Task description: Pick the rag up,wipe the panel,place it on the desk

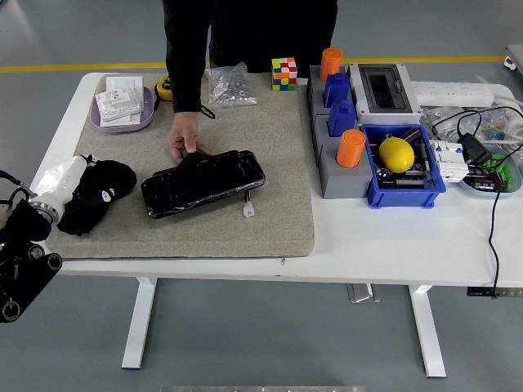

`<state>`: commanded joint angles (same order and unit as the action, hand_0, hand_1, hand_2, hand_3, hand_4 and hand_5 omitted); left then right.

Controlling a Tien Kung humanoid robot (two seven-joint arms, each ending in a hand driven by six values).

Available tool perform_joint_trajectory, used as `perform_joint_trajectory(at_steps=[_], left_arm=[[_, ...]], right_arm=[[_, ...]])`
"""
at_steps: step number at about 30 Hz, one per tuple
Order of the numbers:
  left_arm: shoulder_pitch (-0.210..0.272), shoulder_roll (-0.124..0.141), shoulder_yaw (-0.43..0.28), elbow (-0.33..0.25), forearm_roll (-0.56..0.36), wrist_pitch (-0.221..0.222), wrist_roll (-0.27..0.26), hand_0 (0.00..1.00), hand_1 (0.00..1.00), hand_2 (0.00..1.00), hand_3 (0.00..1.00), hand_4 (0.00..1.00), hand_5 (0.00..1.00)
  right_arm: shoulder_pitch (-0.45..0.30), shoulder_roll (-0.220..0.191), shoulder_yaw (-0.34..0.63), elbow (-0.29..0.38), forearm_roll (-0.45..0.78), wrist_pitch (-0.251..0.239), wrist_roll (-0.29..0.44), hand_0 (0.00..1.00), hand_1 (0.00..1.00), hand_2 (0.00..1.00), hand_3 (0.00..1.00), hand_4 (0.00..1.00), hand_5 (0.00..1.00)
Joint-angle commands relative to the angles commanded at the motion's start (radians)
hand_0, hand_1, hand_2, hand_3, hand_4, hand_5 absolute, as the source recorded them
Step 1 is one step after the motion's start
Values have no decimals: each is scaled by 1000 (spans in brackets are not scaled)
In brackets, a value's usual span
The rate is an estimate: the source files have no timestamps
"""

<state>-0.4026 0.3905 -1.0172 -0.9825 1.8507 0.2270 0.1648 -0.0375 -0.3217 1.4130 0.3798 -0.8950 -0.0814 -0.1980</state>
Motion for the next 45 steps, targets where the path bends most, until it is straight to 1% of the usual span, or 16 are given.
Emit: perform_joint_trajectory(at_steps=[5, 6, 8, 10, 12, 15, 18, 21, 31, 45], left_arm=[[10, 3, -14, -22, -13, 15, -8, 237, 155, 467, 329, 2, 2], [15, 6, -20, -39, -16, 15, -8, 224, 150, 447, 290, 2, 2], [23, 9, -28, -64, -9, 13, -4, 224, 150, 447, 290, 2, 2], [36, 13, -40, -107, -3, 11, 7, 224, 150, 447, 290, 2, 2], [44, 15, -48, -138, 7, 10, 18, 223, 143, 441, 288, 2, 2], [65, 21, -60, -213, 25, 7, 56, 223, 143, 441, 288, 2, 2], [78, 23, -65, -274, 44, 7, 88, 224, 140, 443, 288, 2, 2], [87, 20, -64, -305, 55, 8, 103, 224, 140, 443, 288, 2, 2], [102, 0, -12, -326, 67, 10, 118, 220, 135, 449, 290, 2, 2], [67, -21, 83, -338, 54, 21, 130, 220, 132, 449, 289, 2, 2]], right_arm=[[1, 1, 0, -3, 1, 2, 0, 689, 459, 640, 617, 998, 699], [2, 1, 0, -5, 2, 3, 0, 690, 458, 640, 617, 998, 699], [2, 1, -1, -6, 2, 4, 0, 690, 458, 640, 617, 998, 699], [3, 1, -2, -6, 2, 4, 0, 690, 458, 640, 617, 998, 699], [3, 1, -4, -6, 4, 3, 1, 690, 458, 640, 617, 998, 700], [4, -1, -7, -6, 5, 3, 0, 690, 458, 640, 617, 998, 700], [4, -2, -6, -7, 5, 3, 0, 689, 458, 640, 618, 998, 700], [5, -3, -4, -8, 4, 3, 1, 689, 458, 640, 618, 998, 700], [7, -3, -2, -14, 4, 6, 2, 689, 457, 640, 618, 998, 700], [10, -8, 1, -17, 2, 9, 0, 689, 457, 640, 618, 998, 700]])
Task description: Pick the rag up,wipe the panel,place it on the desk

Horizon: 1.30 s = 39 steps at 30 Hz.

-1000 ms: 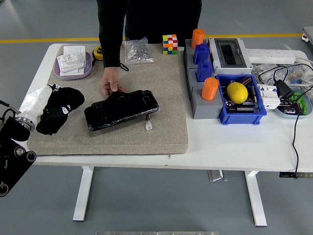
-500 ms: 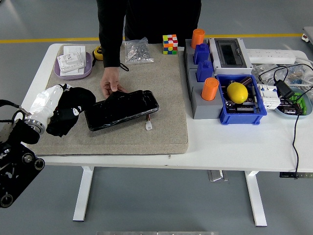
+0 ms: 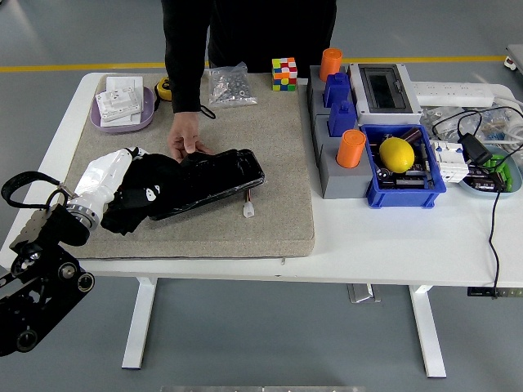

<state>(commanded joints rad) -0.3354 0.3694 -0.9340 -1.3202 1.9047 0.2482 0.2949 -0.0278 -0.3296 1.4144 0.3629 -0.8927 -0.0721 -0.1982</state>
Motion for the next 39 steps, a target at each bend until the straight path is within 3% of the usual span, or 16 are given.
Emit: perform_joint_trajectory(at_steps=[10, 20, 24, 30, 39], left_arm=[[-46, -27, 65, 30, -12, 6, -1, 220, 129, 450, 289, 2, 2], [-63, -47, 81, 57, -16, 10, -3, 221, 128, 449, 289, 2, 2], [-89, -58, 104, 73, -25, 9, -3, 222, 127, 449, 290, 2, 2], [-136, -95, 134, 93, -41, 13, -3, 222, 127, 449, 290, 2, 2], [-195, -120, 204, 122, -61, 12, 0, 222, 127, 448, 293, 2, 2]], right_arm=[[9, -7, -18, 3, 1, 2, 1, 689, 457, 640, 618, 998, 700], [21, -19, -30, 9, -4, 2, -9, 690, 457, 640, 618, 998, 701], [20, -22, -28, 6, -8, 7, -15, 690, 457, 640, 618, 998, 700], [22, -21, -31, -6, -9, 15, -18, 689, 457, 640, 618, 998, 701], [24, -19, -38, -9, -7, 16, -16, 690, 457, 641, 617, 998, 700]])
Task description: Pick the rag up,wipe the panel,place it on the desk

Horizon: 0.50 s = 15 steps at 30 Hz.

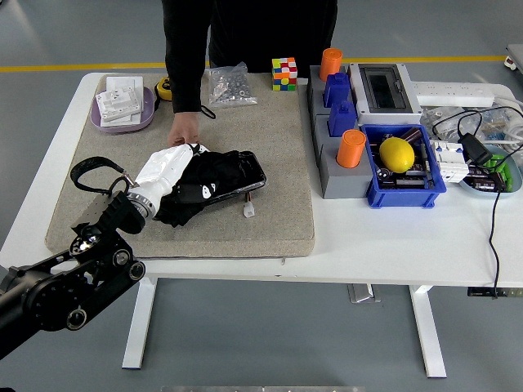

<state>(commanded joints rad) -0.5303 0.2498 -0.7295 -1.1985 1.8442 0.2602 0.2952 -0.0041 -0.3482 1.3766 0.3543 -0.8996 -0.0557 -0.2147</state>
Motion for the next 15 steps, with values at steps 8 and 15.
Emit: perform_joint_trajectory(at_steps=[8, 15], left_arm=[[-42, -25, 34, 43, -16, -5, 3, 222, 127, 448, 294, 2, 2], [-90, -57, 88, 87, -34, -9, 6, 222, 127, 447, 294, 2, 2]], right_arm=[[1, 1, -11, -4, -1, 9, -3, 689, 456, 640, 616, 998, 700], [1, 1, -23, -8, 4, 14, -4, 689, 456, 641, 617, 998, 699]])
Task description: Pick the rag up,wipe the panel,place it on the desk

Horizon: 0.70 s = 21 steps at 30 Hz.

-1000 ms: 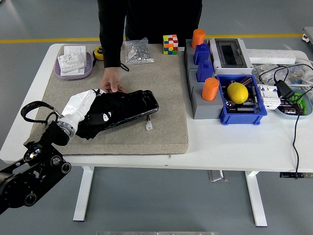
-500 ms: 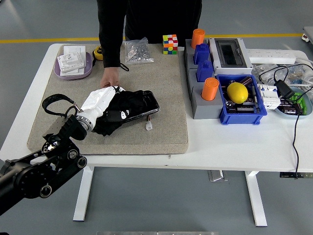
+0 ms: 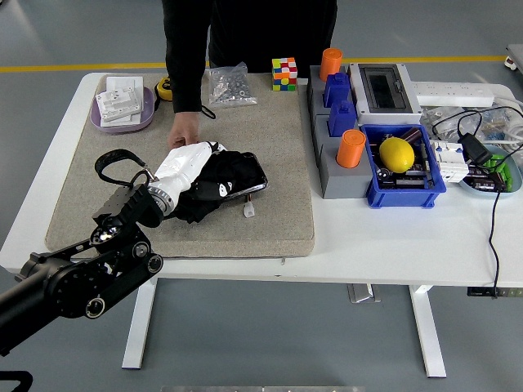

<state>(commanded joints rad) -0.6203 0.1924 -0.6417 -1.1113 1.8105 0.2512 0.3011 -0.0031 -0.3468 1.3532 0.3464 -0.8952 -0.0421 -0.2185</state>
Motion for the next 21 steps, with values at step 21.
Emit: perform_joint_trajectory(at_steps=[21], left_arm=[[-74, -61, 71, 63, -24, 7, 1, 223, 127, 447, 296, 2, 2]], right_arm=[[2, -3, -24, 3, 10, 1, 1, 689, 456, 640, 616, 998, 701]])
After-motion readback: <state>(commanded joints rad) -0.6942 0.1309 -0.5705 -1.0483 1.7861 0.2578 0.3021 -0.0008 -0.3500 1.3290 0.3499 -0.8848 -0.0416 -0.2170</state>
